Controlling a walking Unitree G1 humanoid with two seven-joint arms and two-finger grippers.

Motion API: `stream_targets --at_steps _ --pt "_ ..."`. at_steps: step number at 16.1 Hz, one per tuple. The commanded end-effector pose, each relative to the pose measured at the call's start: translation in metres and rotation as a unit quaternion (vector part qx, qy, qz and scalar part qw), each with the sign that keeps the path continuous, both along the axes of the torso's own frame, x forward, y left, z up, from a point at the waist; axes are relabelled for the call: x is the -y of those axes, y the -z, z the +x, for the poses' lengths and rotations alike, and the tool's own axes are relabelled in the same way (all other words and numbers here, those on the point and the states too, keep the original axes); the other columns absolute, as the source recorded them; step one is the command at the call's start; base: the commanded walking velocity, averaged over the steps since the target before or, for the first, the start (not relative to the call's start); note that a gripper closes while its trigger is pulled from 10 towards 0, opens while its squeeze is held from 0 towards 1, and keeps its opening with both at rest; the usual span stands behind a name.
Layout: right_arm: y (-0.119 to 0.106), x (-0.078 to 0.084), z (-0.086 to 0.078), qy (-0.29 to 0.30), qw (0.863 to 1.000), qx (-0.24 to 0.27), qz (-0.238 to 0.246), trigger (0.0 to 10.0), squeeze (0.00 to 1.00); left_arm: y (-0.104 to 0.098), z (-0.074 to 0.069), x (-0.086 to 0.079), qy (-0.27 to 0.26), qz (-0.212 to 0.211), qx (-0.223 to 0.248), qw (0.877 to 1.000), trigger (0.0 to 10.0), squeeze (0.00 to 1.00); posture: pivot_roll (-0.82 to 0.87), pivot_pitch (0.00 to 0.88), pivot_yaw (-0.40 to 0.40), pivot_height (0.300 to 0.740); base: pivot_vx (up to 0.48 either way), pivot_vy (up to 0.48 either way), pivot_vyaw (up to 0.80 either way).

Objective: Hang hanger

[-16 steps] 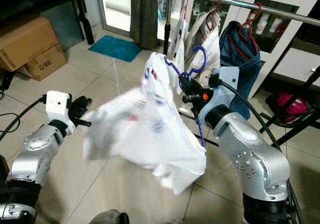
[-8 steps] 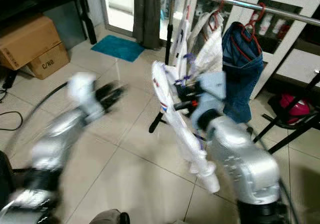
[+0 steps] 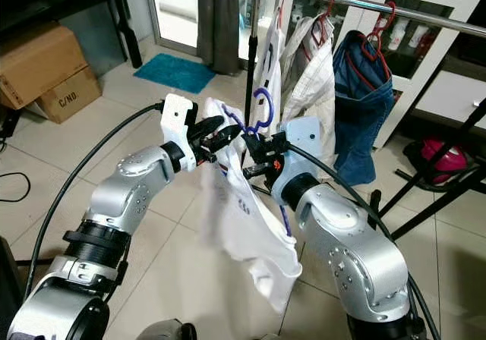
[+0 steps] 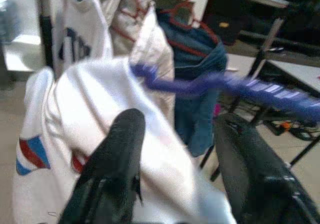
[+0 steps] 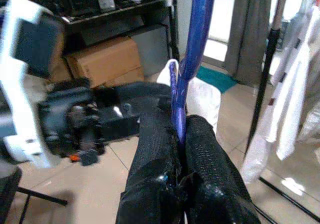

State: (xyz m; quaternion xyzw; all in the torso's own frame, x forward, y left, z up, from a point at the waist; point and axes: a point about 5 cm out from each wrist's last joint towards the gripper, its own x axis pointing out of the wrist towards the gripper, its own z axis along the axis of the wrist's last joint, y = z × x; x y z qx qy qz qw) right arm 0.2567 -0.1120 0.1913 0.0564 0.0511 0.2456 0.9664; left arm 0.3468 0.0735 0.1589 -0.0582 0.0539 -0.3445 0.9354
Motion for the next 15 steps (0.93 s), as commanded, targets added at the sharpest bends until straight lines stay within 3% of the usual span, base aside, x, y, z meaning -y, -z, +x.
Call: stream_targets --at_steps 1,2,8,15 --pt "-0.011 0.000 -0.003 -0.008 0.999 0.026 0.019 10.0 0.00 -0.001 0.003 0.001 -0.009 0.007 -0.001 1.000 1.7 0.00 -0.03 0.017 0.008 0.740 0.000 0.000 0.00" --pt "-0.013 -0.001 -0.004 -0.014 0.999 0.028 0.031 10.0 0.00 0.001 0.005 -0.001 -0.016 0.014 -0.004 1.000 0.0 0.00 -0.03 0.017 0.007 0.740 0.000 0.000 0.00" --pt "-0.012 0.005 -0.003 -0.009 0.998 0.018 0.052 10.0 0.00 0.000 0.005 -0.002 -0.046 0.082 0.031 0.995 0.0 0.00 -0.03 0.014 -0.001 0.740 0.000 0.000 0.00" --pt "-0.013 0.010 -0.001 -0.005 0.997 0.013 0.072 10.0 0.00 0.002 0.008 -0.002 -0.090 0.056 0.012 0.994 0.0 0.00 -0.03 0.012 -0.006 0.740 0.000 0.000 0.00"
